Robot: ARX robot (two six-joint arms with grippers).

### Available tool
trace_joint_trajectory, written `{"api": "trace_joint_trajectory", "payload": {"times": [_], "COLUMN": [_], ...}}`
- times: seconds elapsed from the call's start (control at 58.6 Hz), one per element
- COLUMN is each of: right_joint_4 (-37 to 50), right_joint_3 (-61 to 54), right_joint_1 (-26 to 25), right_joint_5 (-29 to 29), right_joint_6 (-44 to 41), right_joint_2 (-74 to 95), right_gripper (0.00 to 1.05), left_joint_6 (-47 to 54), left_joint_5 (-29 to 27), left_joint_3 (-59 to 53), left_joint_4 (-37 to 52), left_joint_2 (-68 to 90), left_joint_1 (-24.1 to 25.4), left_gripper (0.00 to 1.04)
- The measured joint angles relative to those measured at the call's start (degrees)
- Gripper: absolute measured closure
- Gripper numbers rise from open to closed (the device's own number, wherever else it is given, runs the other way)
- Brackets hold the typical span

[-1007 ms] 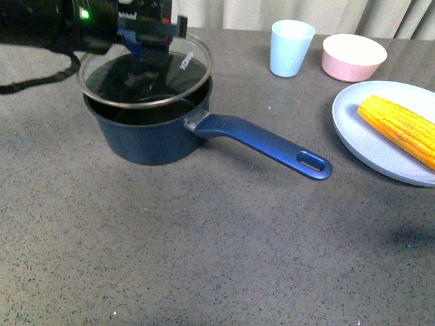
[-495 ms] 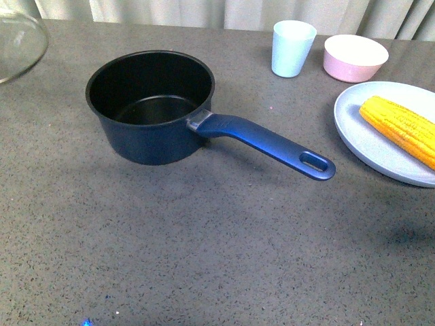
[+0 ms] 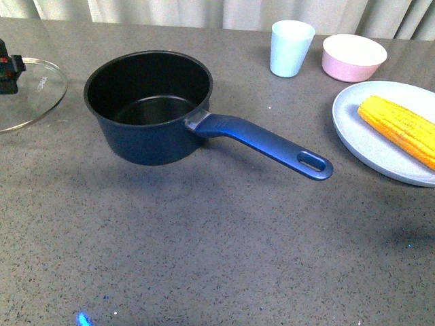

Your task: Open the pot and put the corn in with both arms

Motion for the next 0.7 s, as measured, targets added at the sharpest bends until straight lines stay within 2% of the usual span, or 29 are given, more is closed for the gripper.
{"api": "trace_joint_trajectory", "payload": {"times": [0.648, 0.682, 0.7], "right_joint_4": [0.00, 0.00, 0.00], "right_joint_3": [0.00, 0.00, 0.00], "right_joint_1": [0.00, 0.00, 0.00], "right_joint_5": [0.00, 0.00, 0.00], "right_joint_6": [0.00, 0.00, 0.00], "right_joint_2": [0.00, 0.00, 0.00], "right_gripper": [0.09, 0.09, 0.09], "left_joint_6": [-1.11, -1.16, -1.25], "left_joint_5": [0.26, 0.26, 0.26], "left_joint_3": [-2.71, -2.78, -2.84], "left_joint_4": [4.79, 4.85, 4.90], "left_joint_2": [4.68, 4.68, 4.68], "left_joint_1": [-1.11, -1.11, -1.11], "left_gripper": [0.45, 0.44, 0.40]}}
